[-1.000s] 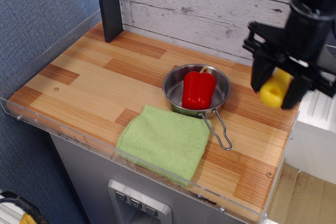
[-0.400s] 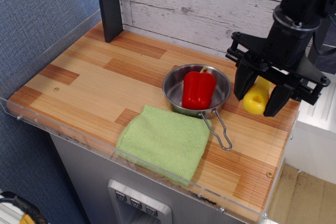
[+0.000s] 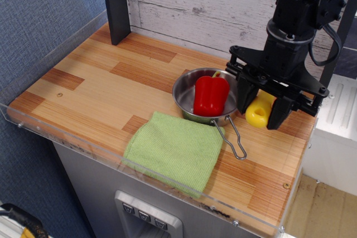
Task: Put the knife to the right of the cloth.
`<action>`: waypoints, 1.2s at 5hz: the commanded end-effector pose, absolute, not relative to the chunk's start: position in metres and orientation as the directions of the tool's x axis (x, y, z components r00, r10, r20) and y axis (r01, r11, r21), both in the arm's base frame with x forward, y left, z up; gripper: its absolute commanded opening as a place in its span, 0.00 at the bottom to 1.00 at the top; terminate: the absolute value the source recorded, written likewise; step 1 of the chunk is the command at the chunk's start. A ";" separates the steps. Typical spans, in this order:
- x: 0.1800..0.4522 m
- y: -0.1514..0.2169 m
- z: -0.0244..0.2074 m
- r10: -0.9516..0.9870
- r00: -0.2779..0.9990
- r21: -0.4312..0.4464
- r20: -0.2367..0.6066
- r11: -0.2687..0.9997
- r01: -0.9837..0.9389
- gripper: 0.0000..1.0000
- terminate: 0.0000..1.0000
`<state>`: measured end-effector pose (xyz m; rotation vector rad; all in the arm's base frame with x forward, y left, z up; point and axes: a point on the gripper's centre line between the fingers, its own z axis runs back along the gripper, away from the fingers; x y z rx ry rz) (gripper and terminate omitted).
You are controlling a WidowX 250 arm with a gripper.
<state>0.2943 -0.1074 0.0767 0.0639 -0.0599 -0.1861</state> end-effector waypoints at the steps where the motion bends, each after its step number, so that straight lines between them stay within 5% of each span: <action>1: 0.286 -0.105 0.064 -0.170 0.985 0.073 0.036 0.983 0.167 0.00 0.00; 4: 0.274 -0.110 0.031 -0.125 0.991 0.088 -0.047 0.988 0.129 0.00 0.00; 5: 0.274 -0.109 0.030 -0.129 0.990 0.084 -0.059 0.987 0.134 1.00 0.00; 6: 0.276 -0.110 0.035 -0.132 0.990 0.081 -0.047 0.987 0.136 1.00 0.00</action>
